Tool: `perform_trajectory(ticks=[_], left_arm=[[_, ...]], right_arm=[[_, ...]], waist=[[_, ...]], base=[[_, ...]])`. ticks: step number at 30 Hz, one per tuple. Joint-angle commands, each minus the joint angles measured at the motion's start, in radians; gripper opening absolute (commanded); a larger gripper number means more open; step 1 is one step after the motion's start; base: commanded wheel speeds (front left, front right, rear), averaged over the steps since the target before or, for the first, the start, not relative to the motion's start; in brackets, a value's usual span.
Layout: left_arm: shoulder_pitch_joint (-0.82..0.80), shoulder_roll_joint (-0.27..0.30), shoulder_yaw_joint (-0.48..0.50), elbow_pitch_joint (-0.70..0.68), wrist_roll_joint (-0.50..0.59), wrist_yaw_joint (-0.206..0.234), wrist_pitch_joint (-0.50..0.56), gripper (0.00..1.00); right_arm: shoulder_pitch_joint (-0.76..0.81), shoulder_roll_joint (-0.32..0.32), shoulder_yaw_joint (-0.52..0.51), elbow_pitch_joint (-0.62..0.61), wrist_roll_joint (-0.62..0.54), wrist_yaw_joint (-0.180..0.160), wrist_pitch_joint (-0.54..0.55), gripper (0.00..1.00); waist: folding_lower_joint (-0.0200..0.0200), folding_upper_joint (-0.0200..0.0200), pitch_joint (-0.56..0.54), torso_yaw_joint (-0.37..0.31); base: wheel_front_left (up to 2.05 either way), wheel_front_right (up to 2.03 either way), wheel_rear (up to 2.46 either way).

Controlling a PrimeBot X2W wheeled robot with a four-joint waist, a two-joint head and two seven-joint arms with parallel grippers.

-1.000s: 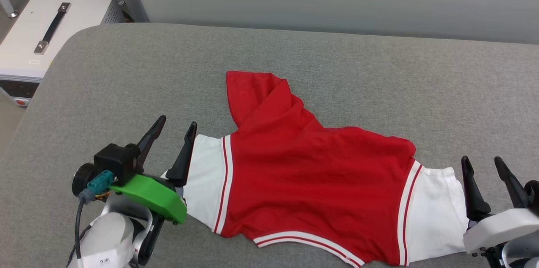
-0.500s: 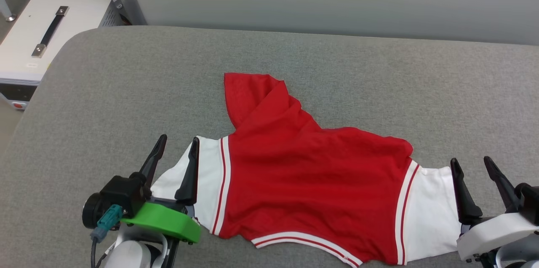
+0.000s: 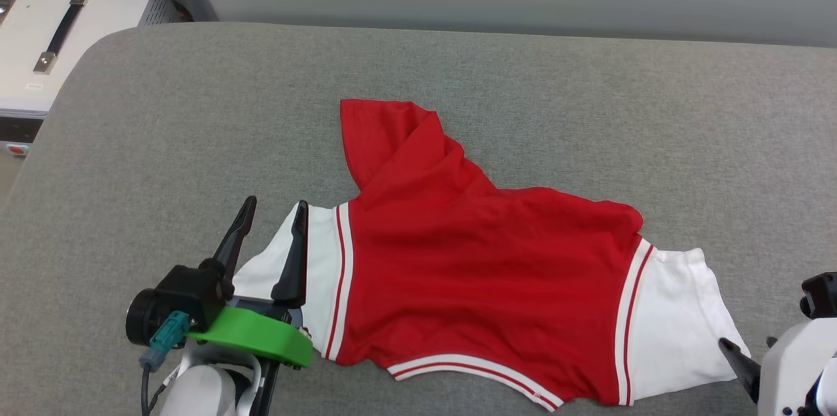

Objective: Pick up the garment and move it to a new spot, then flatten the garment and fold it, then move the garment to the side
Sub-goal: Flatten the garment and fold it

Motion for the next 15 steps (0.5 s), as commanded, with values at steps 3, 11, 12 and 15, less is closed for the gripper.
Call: perform_trajectory(ticks=[3,11,12,15], left_arm=[[-0.028,-0.013,-0.005,-0.005,0.01,-0.006,-0.006,1.0],[-0.054,-0.002,-0.022,-0.014,-0.001,-0.007,-0.006,1.0],[-0.056,-0.001,-0.022,-0.015,-0.001,-0.007,-0.006,1.0],[-0.063,0.0,-0.022,-0.02,-0.004,-0.007,-0.006,1.0]], right_arm=[[0.002,0.015,-0.04,-0.024,-0.034,-0.001,0.128,1.0],[-0.023,0.018,-0.051,0.021,-0.075,-0.001,0.192,1.0],[-0.024,0.015,-0.048,0.028,-0.079,-0.001,0.188,1.0],[-0.025,0.01,-0.037,0.062,-0.087,-0.001,0.171,1.0]], waist=[[0.0,0.0,0.025,0.027],[0.0,0.0,0.074,0.062],[0.0,0.0,0.079,0.064],[0.0,0.0,0.097,0.071]], base=[[0.0,0.0,0.0],[0.0,0.0,0.0],[0.0,0.0,0.0],[0.0,0.0,0.0]])
